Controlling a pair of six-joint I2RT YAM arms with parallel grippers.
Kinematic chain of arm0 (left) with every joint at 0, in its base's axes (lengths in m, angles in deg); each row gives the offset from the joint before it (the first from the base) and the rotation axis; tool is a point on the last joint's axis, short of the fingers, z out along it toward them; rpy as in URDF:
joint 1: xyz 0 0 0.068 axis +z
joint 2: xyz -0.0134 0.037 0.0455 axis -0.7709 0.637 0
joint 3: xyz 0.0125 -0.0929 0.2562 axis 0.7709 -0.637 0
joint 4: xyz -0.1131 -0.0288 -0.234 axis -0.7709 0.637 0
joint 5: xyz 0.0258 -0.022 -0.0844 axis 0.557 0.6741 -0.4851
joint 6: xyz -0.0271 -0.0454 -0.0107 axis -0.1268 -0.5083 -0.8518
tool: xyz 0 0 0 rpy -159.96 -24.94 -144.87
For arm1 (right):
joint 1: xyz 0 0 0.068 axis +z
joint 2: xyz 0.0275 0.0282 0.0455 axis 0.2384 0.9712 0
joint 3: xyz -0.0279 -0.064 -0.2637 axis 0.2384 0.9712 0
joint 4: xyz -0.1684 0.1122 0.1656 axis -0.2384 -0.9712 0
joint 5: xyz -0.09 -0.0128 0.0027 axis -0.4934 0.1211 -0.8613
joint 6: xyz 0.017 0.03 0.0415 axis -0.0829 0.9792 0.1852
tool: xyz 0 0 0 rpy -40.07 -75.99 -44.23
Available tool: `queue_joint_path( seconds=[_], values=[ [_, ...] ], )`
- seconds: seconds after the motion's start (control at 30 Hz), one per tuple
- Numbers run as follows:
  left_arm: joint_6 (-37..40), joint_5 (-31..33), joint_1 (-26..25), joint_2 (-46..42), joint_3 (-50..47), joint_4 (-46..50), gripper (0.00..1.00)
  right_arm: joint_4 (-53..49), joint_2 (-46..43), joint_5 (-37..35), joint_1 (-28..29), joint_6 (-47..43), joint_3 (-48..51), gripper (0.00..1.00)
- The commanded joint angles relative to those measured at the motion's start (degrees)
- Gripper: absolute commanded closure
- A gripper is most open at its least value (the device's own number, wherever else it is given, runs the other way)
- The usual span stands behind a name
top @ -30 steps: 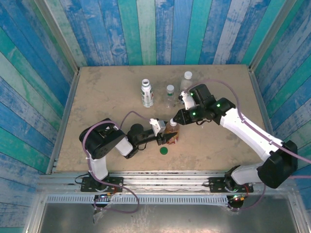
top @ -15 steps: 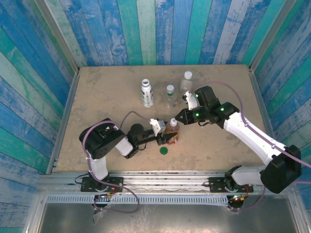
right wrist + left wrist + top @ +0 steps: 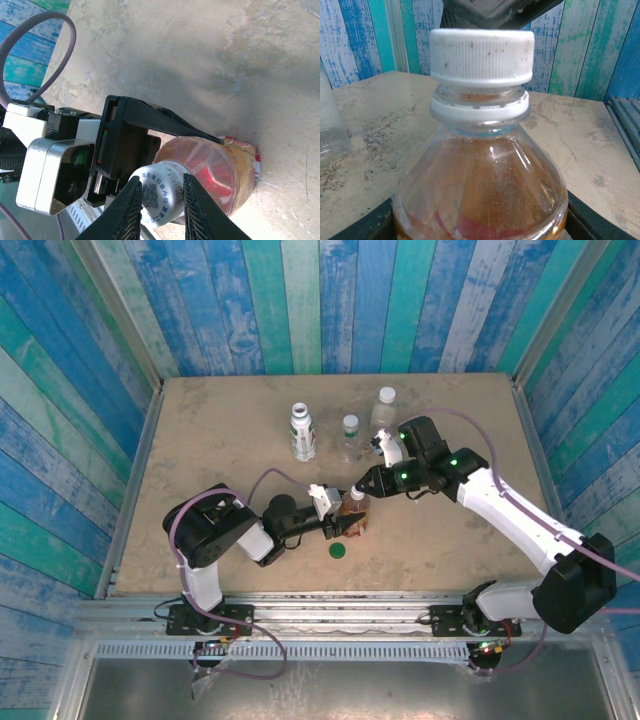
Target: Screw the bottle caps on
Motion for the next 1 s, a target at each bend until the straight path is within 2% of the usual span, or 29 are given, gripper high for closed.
queue_joint_path(
  seconds=[0.0, 0.07, 0.23, 0.5, 0.73, 0.83, 0.97],
  values=[
    [-0.37, 0.03, -0.22, -0.41, -0.9, 6.55, 0.45, -6.93, 1.92, -1.26, 0.34, -1.64, 1.83, 0.77],
    [-0.63, -0.15, -0.24, -0.13, -0.76, 6.03, 0.45, -7.05, 1.7, -2.31, 0.37, -1.41, 2.63, 0.82],
    [-0.76, 0.18, -0.23, -0.44, -0.93, 6.13, 0.45, -7.28, 0.52, -1.33, 0.44, -0.82, 3.93, 0.85],
    [-0.98, 0.13, -0.25, -0.08, -0.37, 6.62, 0.45, -6.96, -4.92, 3.98, 0.83, 1.84, 4.77, 0.85],
    [-0.76, -0.14, -0.22, -0.09, -0.61, 6.46, 0.45, -6.92, -7.43, -0.59, 0.54, 2.41, 1.74, 0.78],
    [-0.65, -0.15, -0.23, -0.11, -0.79, 6.48, 0.45, -6.4, -7.01, -2.83, -0.3, 2.28, 0.3, 0.73],
    [-0.67, -0.3, -0.23, 0.07, -0.97, 5.99, 0.45, -4.67, -3.42, -1.3, -0.85, 1.43, -1.99, 0.71]
  ],
)
